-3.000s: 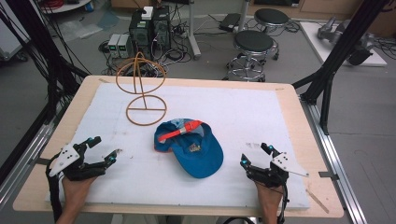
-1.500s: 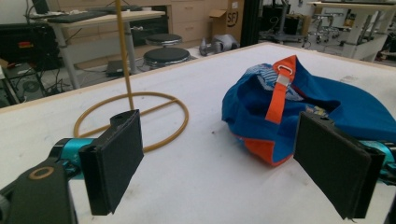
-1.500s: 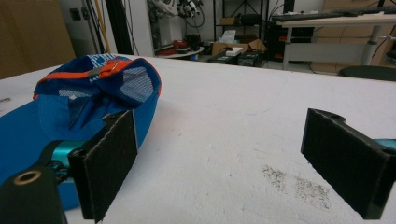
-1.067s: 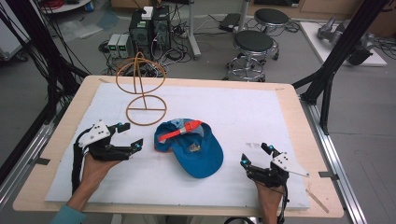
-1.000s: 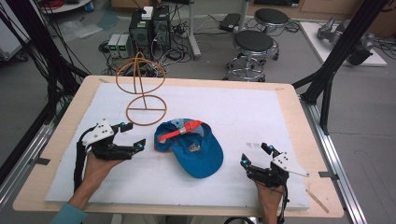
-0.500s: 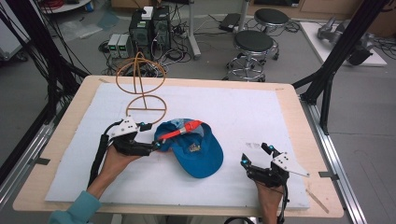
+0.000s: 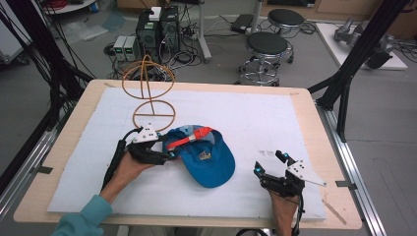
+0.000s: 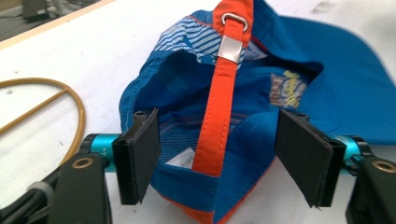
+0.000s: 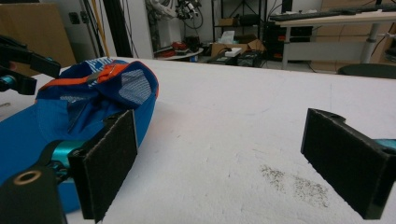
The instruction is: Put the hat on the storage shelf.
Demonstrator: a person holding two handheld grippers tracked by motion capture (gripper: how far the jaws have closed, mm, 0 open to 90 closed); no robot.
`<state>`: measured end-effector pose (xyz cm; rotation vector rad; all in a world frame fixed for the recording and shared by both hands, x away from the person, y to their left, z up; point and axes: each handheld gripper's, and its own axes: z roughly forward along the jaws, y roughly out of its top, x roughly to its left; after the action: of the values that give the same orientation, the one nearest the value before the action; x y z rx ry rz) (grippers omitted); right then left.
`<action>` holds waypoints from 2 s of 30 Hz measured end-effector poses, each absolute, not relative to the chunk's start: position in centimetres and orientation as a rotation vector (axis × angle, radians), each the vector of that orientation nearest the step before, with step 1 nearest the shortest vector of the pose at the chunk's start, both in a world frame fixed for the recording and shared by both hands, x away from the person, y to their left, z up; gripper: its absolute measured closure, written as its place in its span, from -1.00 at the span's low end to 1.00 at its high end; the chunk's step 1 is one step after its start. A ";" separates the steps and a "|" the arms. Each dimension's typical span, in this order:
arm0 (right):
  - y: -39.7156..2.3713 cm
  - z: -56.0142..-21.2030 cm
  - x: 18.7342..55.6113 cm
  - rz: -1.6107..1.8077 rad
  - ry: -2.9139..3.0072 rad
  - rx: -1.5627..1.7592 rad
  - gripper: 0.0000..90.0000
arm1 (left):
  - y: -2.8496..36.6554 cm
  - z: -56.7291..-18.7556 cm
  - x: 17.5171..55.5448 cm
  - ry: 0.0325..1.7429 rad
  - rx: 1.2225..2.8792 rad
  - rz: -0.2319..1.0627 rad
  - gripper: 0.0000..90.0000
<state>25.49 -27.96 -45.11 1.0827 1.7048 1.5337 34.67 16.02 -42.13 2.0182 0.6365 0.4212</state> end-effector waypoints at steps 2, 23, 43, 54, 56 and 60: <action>-28.0 -45.1 25.5 1.536 1.706 1.087 -0.78 | 15.8 -42.1 34.7 0.633 2.023 0.424 -0.28; -28.0 -45.1 25.5 1.536 1.703 1.080 -0.78 | 14.4 -42.8 35.2 0.662 2.144 0.447 0.57; -28.0 -45.1 25.5 1.535 1.702 1.079 -0.78 | 16.3 -40.0 34.1 0.729 2.005 0.346 0.74; -28.0 -45.1 25.4 1.538 1.692 1.105 -0.78 | 18.1 -36.6 33.5 0.728 1.973 0.346 0.75; -28.1 -45.1 25.5 1.537 1.687 1.103 -0.78 | 18.6 -36.1 33.4 0.733 1.951 0.333 0.75; -28.1 -45.1 25.5 1.534 1.688 1.097 -0.78 | 19.5 -35.0 33.1 0.744 1.905 0.320 0.75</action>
<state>25.50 -28.06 -45.14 1.0973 1.6881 1.5345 33.15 19.53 -35.04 1.9053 0.7439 0.3197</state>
